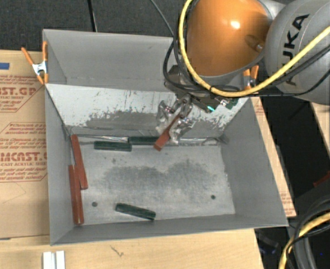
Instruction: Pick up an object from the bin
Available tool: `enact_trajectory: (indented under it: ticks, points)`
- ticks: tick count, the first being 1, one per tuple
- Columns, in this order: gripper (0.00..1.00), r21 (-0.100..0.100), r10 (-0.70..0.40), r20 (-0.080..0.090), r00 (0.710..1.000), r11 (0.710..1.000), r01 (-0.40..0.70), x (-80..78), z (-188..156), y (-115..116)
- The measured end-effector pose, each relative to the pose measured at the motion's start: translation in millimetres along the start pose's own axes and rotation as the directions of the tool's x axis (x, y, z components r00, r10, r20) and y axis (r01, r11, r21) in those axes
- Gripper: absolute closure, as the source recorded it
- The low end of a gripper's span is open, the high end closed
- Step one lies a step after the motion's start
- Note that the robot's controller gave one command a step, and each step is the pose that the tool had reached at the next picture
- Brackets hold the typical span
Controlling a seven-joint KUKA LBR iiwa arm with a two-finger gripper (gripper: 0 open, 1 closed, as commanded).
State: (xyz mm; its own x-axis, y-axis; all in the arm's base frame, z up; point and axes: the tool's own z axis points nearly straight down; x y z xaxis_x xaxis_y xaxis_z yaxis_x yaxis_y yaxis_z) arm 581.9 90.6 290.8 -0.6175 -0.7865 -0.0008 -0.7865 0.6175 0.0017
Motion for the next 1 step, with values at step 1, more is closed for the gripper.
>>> enact_trajectory:
  ticks: [1]
  points:
    - [1.0,0.002,0.0,0.003,1.0,1.0,0.0,-2.2,-21.4,-2.5]
